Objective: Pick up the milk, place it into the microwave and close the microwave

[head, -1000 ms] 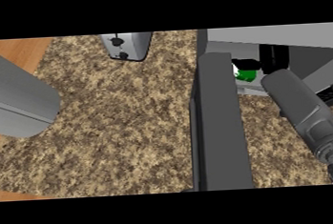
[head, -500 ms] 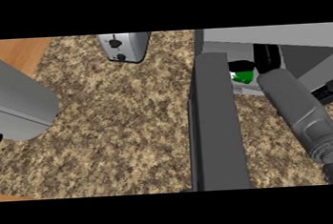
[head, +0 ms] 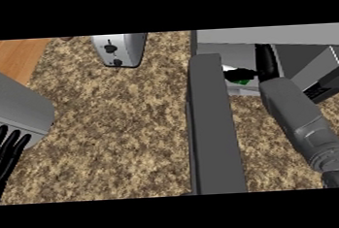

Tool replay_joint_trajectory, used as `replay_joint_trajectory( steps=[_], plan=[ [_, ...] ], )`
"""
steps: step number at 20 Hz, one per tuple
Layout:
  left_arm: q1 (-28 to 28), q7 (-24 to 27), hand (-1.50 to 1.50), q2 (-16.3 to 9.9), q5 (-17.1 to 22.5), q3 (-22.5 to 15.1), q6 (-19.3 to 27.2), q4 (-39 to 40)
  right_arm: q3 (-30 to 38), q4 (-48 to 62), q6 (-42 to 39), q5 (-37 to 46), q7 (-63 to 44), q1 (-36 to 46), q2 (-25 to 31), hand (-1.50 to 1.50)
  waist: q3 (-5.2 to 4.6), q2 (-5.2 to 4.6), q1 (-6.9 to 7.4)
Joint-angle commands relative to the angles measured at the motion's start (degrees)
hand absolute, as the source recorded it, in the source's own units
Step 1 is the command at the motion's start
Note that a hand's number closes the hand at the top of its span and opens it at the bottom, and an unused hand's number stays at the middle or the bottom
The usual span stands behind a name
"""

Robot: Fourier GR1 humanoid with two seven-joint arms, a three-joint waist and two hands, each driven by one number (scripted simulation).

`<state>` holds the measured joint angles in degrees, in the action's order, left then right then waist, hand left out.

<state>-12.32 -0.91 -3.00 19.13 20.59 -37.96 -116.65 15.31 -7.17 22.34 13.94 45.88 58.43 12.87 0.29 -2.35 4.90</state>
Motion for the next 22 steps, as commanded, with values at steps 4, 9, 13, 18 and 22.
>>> replay_joint_trajectory(
  steps=[4, 9, 13, 18, 22],
  plan=[
    [1.99, -3.91, 1.5, 1.84, -0.85, -5.1, 1.5, -2.07, 3.39, 0.21, -9.82, -3.86, 3.32, -3.47, -0.65, -1.5, -0.08, 1.06, -2.02],
    [1.84, -1.12, 1.5, 2.96, -4.6, -9.63, 1.3, 1.73, 4.99, -0.02, -20.39, -6.28, 5.49, -6.8, -0.63, -1.5, -0.17, 1.44, -3.01],
    [-0.14, -5.65, 1.5, 2.98, -3.53, -13.05, 3.24, -3.72, 4.29, -1.06, -24.25, -6.53, 10.86, -13.5, -3.84, -1.5, -0.19, 2.04, -3.84],
    [-1.94, -4.49, 1.5, 2.99, -7.22, -20.45, 7.68, -2.27, 3.17, -6.3, -22.8, -7.72, 8.22, -17.26, -6.98, -1.5, -0.32, 2.59, -5.01],
    [-2.22, -2.67, 1.5, 3.0, -9.71, -25.0, 8.32, -1.1, 0.98, -10.71, -26.01, -7.13, 10.85, -24.47, -5.19, -1.5, -0.33, 2.68, -5.27]
  ],
)
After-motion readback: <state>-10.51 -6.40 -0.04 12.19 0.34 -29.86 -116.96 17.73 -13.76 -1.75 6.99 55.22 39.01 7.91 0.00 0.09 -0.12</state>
